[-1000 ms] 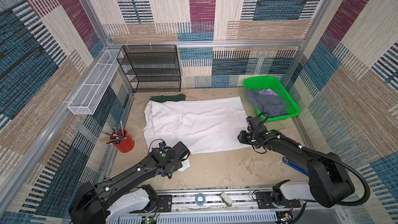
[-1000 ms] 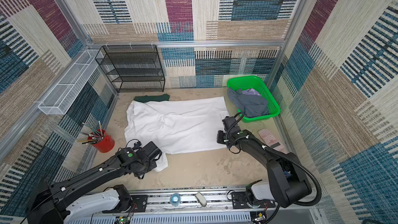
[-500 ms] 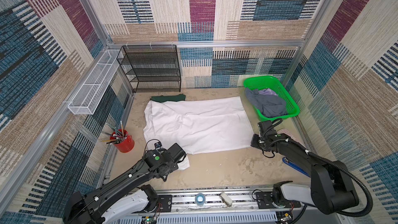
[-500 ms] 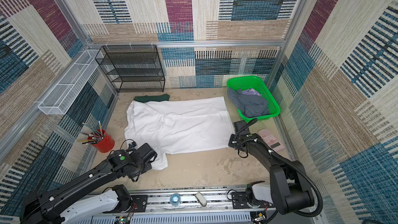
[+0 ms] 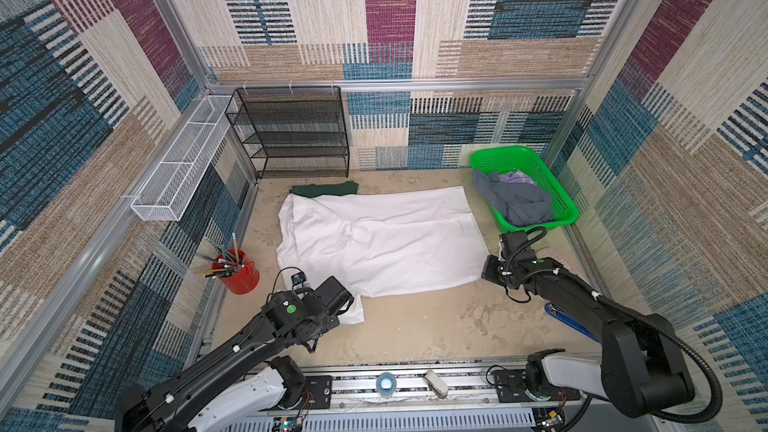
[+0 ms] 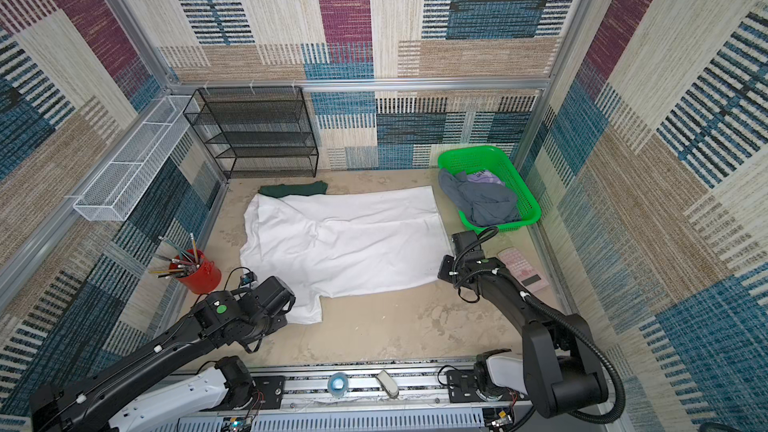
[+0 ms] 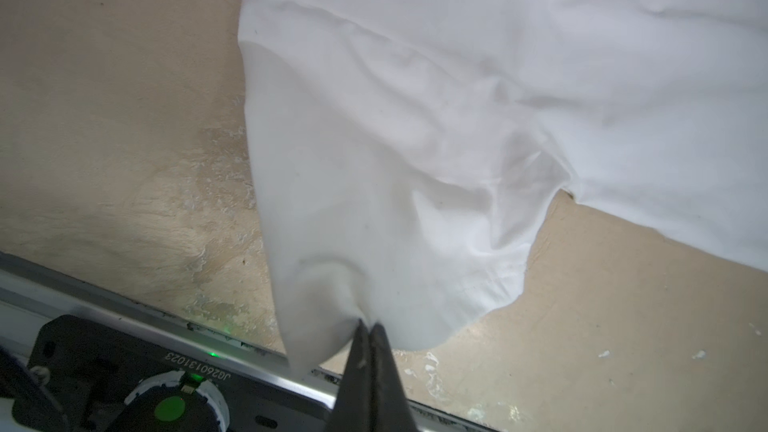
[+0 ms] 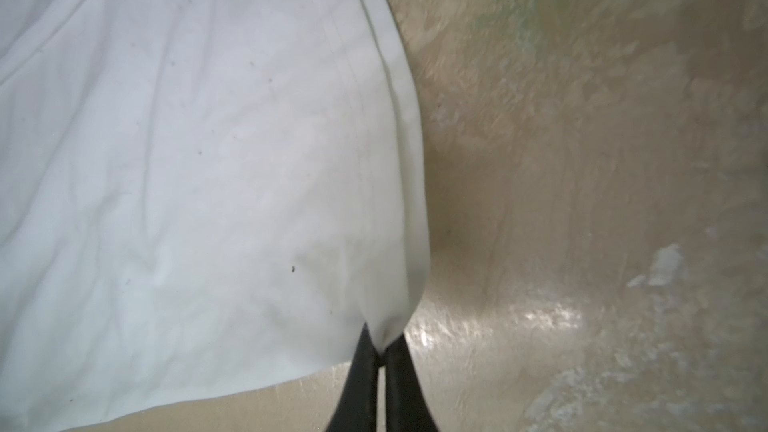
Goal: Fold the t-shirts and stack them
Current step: 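Lift the near hem with both grippers and fold it toward the far edge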
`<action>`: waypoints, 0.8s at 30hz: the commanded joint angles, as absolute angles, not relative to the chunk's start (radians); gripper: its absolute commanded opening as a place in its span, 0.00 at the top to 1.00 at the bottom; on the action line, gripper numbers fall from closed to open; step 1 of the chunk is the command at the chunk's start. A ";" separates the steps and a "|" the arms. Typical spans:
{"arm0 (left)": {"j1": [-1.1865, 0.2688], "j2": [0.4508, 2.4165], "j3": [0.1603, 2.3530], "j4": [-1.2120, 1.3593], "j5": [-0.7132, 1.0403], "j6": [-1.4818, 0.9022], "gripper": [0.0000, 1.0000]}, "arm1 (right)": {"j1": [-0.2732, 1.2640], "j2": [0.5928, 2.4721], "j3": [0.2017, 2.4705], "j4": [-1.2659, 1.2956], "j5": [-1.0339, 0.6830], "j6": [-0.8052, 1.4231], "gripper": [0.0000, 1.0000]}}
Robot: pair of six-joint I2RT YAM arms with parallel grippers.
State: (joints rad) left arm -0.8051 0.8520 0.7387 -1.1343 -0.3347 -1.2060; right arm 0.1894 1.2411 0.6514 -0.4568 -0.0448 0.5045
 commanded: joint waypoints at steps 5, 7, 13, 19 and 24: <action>-0.803 0.776 0.818 -1.263 -0.441 -1.206 1.00 | 0.189 1.103 0.674 -0.531 -0.082 0.559 1.00; -0.804 0.763 0.836 -1.279 -0.449 -1.204 1.00 | 0.189 1.072 0.683 -0.554 -0.095 0.565 1.00; -0.804 0.680 0.875 -1.356 -0.492 -1.235 1.00 | 0.189 0.982 0.684 -0.620 -0.075 0.596 1.00; -0.803 0.652 0.908 -1.414 -0.537 -1.239 1.00 | 0.189 0.970 0.698 -0.652 -0.074 0.589 1.00; -0.784 0.726 0.945 -1.352 -0.571 -1.148 1.00 | 0.189 1.036 0.719 -0.600 -0.087 0.564 1.00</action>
State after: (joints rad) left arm -0.7940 0.6933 0.9203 -1.3716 -0.5232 -1.2137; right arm 0.1894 1.0119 0.7040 -0.6399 -0.0868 0.5777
